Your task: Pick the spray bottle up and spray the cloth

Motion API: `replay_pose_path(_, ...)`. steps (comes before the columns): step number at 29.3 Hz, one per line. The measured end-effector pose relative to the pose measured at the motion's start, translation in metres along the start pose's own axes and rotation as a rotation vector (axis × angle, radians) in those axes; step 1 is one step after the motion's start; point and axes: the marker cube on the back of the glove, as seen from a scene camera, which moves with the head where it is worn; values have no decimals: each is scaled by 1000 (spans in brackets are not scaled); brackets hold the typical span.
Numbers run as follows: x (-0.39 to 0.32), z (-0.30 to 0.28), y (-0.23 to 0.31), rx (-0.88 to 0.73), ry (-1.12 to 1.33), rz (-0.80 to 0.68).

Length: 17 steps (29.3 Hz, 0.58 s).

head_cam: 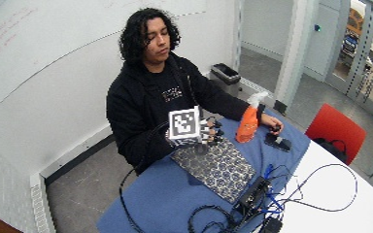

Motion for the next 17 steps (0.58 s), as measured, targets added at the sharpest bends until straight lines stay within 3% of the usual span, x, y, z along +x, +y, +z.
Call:
replay_pose_path(8,5,16,38,9,264,151)
replay_pose_path(17,-2,28,54,-12,247,150)
